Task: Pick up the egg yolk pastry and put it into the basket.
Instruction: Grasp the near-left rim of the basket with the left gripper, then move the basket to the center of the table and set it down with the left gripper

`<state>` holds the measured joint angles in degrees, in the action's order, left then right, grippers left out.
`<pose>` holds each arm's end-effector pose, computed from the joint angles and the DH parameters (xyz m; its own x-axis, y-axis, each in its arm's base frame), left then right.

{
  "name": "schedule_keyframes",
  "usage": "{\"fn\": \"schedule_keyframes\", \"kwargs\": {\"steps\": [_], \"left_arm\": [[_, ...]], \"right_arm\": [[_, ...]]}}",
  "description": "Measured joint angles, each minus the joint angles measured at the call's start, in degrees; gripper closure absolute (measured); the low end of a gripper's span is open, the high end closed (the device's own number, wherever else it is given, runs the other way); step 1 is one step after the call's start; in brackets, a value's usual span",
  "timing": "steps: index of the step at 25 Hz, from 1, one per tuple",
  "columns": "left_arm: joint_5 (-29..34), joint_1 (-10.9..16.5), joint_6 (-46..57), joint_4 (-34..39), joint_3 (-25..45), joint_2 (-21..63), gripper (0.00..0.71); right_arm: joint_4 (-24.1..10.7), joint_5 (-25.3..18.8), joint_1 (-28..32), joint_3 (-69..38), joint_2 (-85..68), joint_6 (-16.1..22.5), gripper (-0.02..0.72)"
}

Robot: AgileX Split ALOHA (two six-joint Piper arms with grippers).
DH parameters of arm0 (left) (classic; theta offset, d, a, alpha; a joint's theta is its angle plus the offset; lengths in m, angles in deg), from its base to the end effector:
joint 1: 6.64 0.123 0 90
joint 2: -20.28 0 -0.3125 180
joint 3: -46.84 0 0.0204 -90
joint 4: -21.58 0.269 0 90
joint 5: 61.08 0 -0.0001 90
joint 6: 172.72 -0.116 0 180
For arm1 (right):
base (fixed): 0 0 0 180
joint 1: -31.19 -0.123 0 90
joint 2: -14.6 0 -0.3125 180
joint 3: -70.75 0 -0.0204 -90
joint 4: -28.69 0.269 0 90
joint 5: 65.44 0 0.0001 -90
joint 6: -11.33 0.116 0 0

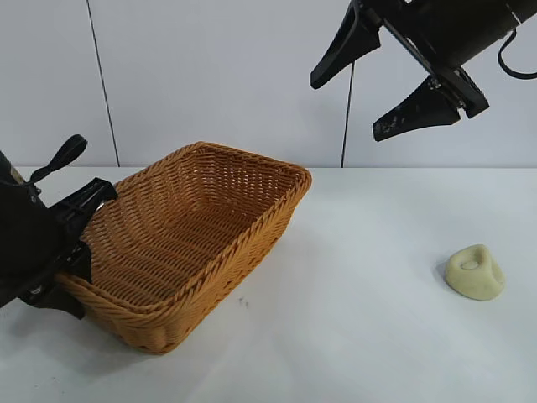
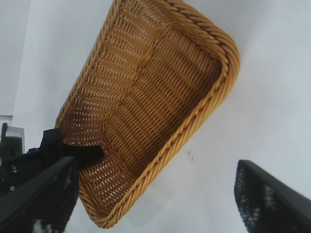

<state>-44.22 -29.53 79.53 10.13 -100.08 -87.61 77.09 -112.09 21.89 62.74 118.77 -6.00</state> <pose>0.2972 -0.1328 0.1172 -0.5062 -0.8624 0.0077 -0.7970 0.4644 -0.3861 0.3705 0.1246 0.2614 -0.9267 0.1444 -0.3471 -0.1097 0.7792 0.6171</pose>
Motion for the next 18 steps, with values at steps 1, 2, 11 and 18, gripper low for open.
{"fn": "schedule_keyframes", "kwargs": {"steps": [1,2,11,18], "left_arm": [[1.2,0.3,-1.7,-0.1,-1.2,0.0,0.614],[2.8,0.5,-3.5,-0.1,-2.7,0.0,0.614],[13.1,9.2,-28.6,-10.2,-14.1,-0.2,0.614],[24.5,13.4,-45.4,-12.8,-23.0,-6.5,0.614]], "right_arm": [[0.0,-0.1,0.0,0.0,0.0,0.0,0.080],[0.0,-0.2,0.0,0.0,0.0,0.0,0.080],[0.0,-0.2,0.0,0.0,0.0,0.0,0.080],[0.0,-0.4,0.0,0.0,0.0,0.0,0.080]]}}
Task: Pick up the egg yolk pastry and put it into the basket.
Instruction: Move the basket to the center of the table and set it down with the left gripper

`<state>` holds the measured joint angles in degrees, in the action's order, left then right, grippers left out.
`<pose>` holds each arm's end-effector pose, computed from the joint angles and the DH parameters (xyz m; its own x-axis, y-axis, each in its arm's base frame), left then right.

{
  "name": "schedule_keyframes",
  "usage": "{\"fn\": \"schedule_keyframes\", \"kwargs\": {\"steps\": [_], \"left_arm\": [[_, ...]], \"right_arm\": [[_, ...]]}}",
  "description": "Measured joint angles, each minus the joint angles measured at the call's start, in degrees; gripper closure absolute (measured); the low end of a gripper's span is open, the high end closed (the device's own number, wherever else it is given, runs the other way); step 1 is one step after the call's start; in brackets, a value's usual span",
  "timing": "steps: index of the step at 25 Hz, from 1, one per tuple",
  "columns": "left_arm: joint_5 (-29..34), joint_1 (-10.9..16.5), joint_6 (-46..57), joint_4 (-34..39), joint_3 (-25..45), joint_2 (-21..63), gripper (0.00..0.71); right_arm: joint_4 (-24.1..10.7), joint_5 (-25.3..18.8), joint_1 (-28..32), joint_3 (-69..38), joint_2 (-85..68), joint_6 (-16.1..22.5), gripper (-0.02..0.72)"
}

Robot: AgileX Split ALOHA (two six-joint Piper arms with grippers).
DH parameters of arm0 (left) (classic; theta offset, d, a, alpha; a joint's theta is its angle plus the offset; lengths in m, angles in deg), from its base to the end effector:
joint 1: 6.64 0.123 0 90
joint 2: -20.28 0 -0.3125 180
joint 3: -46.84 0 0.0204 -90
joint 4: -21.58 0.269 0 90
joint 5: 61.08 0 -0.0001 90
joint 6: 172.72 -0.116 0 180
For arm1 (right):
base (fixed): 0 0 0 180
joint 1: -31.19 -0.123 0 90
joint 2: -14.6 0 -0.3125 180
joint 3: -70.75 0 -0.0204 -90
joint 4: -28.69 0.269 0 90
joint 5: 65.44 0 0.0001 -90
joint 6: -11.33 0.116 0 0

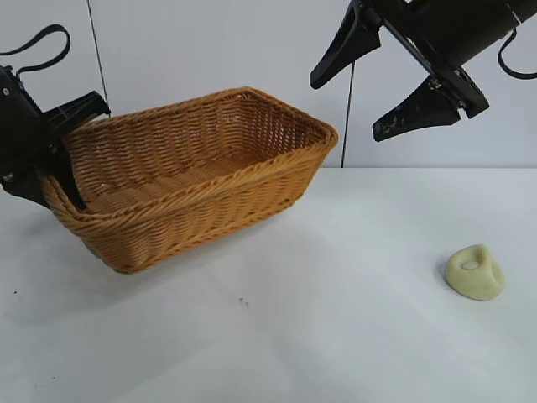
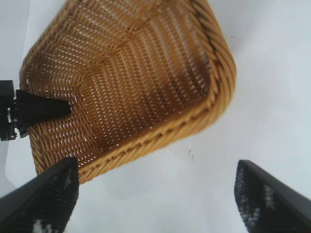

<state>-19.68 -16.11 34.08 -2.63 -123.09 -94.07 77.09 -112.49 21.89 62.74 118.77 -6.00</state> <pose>0.3839 -0.0960 0.1656 -0.8305 -0.5567 -0.0176 -0.5076 0.7694 -0.3879 0.3698 0.1249 0.2613 -0.9290 0.1403 -0.3424 -0.1104 0.7779 0.6186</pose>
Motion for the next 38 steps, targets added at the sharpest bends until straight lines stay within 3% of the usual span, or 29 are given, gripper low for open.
{"fn": "schedule_keyframes", "kwargs": {"steps": [10,16,33,35,37,38], "left_arm": [[15.5,-1.5,-16.6,-0.3,-18.1,-12.5,0.614],[15.5,-3.0,-19.5,-0.2,-19.3,-13.1,0.614],[11.0,-3.7,-22.4,-0.9,-19.3,-18.5,0.614],[11.0,-3.7,-22.5,-0.9,-19.3,-18.5,0.578],[11.3,-3.7,-22.5,-1.1,-19.3,-18.5,0.458],[11.4,-3.7,-22.5,-1.1,-19.3,-18.5,0.361]], "right_arm": [[0.0,-0.6,0.0,0.0,0.0,0.0,0.080],[0.0,-0.6,0.0,0.0,0.0,0.0,0.080],[-0.1,-0.2,0.0,0.0,0.0,0.0,0.080],[-0.1,-0.1,0.0,0.0,0.0,0.0,0.080],[-0.1,-0.1,0.0,0.0,0.0,0.0,0.080],[-0.1,-0.1,0.0,0.0,0.0,0.0,0.080]]}}
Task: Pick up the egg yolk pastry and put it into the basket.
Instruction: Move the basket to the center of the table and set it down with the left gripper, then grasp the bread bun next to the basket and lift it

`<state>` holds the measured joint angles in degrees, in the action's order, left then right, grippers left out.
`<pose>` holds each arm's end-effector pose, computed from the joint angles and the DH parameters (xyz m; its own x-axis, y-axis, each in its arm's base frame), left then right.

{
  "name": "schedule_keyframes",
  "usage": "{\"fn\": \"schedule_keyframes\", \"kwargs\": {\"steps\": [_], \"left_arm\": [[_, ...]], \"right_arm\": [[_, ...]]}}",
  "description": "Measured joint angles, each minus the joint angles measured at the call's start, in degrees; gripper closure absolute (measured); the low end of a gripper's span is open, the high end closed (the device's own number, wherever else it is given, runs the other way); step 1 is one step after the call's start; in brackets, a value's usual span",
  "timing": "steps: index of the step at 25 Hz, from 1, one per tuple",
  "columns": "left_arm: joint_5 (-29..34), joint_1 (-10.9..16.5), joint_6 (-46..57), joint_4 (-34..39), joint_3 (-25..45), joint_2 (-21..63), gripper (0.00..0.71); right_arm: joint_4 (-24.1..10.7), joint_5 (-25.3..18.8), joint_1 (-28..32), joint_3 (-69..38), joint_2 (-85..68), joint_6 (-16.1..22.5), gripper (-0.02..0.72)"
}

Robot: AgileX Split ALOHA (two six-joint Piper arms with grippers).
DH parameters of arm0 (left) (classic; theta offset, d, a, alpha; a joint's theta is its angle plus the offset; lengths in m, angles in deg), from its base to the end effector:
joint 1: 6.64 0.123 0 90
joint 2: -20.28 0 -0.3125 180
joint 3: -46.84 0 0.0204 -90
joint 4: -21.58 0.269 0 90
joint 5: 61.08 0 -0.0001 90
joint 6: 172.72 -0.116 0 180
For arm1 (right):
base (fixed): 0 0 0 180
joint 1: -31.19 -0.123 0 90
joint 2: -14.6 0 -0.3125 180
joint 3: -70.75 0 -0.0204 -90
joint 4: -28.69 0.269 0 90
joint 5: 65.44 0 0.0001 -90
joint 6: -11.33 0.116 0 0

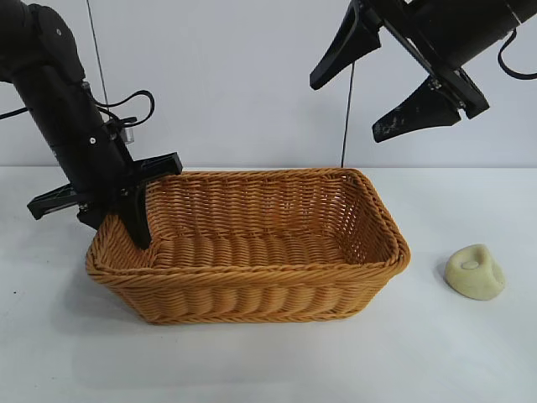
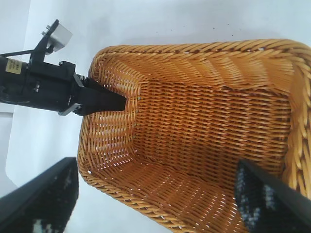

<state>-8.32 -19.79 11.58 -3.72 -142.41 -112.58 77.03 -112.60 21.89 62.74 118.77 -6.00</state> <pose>0.4390 -0.1431 0.1118 -0.9947 -0.1021 0.0118 -0.0995 0.9292 -0.3560 0.3696 0.1250 0.2612 -0.9297 0.1385 -0.3414 -0.1110 0.7781 0.6182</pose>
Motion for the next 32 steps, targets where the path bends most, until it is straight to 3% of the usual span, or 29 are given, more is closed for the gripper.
{"fn": "schedule_keyframes", "kwargs": {"steps": [1,3,6,14,22,25,32], "left_arm": [[0.1,0.0,0.0,-0.1,0.0,0.0,0.255],[0.2,0.0,0.0,-0.1,0.0,0.1,0.114],[0.8,-0.2,0.0,-0.1,-0.3,1.1,0.042],[8.3,-0.2,0.0,3.4,-7.6,7.9,0.018],[14.8,0.1,5.2,19.5,-15.1,9.1,0.018],[15.5,1.7,5.5,20.8,-15.5,9.1,0.018],[16.6,8.2,1.6,22.3,-15.5,9.1,0.018]], "right_arm": [[0.0,0.0,0.0,0.0,0.0,0.0,0.080],[0.0,0.0,0.0,0.0,0.0,0.0,0.080],[0.0,0.1,0.0,0.0,0.0,0.0,0.080],[0.0,0.2,0.0,0.0,0.0,0.0,0.080],[0.0,0.2,0.0,0.0,0.0,0.0,0.080],[0.0,0.2,0.0,0.0,0.0,0.0,0.080],[0.0,0.7,0.0,0.0,0.0,0.0,0.080]]}}
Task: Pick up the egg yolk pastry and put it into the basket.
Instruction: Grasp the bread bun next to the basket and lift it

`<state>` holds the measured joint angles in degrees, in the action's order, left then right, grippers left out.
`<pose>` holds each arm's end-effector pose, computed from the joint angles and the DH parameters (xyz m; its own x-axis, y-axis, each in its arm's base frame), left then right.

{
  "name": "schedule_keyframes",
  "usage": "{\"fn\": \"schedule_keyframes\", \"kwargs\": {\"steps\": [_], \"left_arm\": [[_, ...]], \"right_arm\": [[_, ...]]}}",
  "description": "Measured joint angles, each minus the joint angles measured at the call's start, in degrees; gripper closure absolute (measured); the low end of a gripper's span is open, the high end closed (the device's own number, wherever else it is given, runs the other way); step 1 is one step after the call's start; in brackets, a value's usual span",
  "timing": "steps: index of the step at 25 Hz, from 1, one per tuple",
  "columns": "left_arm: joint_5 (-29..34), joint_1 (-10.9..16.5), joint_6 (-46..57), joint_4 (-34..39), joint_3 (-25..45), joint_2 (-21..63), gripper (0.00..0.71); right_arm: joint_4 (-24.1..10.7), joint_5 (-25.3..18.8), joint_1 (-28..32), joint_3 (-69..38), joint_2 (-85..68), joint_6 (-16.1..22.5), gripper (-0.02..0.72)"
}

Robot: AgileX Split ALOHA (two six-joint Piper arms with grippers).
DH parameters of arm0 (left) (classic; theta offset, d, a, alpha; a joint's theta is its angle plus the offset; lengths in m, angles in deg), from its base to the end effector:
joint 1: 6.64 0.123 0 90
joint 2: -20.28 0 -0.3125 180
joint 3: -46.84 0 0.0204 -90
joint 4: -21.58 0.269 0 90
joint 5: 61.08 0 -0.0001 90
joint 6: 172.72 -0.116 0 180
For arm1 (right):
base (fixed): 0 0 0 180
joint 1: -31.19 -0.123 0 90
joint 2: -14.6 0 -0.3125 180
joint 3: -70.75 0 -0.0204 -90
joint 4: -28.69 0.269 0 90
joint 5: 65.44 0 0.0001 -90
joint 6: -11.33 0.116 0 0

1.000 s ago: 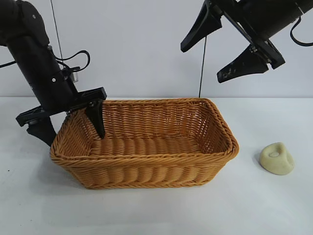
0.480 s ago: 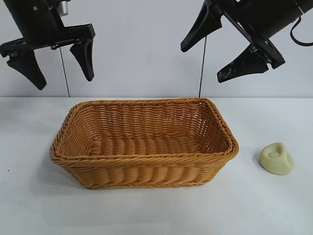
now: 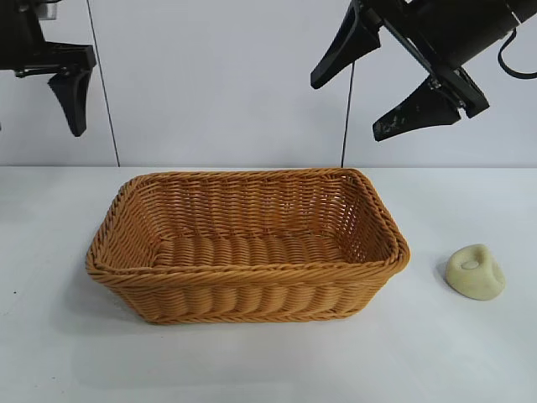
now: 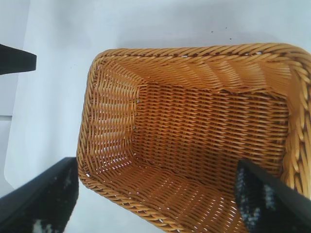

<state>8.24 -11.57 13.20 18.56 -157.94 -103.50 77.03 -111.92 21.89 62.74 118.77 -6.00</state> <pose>0.4638 -0.0457 0.2473 -0.9800 -0.0374 -0.1955 -0.0236 0.9971 -0.0726 0.3708 0.1245 0.2614 -0.9256 0.1454 -0.3494 -0.1098 0.7803 0.6157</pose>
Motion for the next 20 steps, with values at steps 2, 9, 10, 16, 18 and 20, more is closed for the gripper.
{"fn": "schedule_keyframes", "kwargs": {"steps": [2,9,10,16,18,20], "left_arm": [[0.0,1.7,-0.3,0.7,0.0,0.0,0.018],[-0.1,2.5,-0.9,0.8,3.9,4.8,0.018],[-0.1,2.5,-1.0,0.8,6.2,6.4,0.018],[-0.1,2.5,-2.1,0.9,22.4,23.7,0.018],[-0.1,2.5,-2.7,0.7,28.2,30.4,0.018],[0.0,2.5,-3.4,0.7,34.6,37.4,0.018]], "right_arm": [[0.0,0.1,0.0,0.0,0.0,0.0,0.080],[0.0,0.1,0.0,0.0,0.0,0.0,0.080],[0.0,0.1,0.0,0.0,0.0,0.0,0.080],[0.0,0.1,0.0,0.0,0.0,0.0,0.080],[0.0,0.1,0.0,0.0,0.0,0.0,0.080],[0.0,0.1,0.0,0.0,0.0,0.0,0.080]]}}
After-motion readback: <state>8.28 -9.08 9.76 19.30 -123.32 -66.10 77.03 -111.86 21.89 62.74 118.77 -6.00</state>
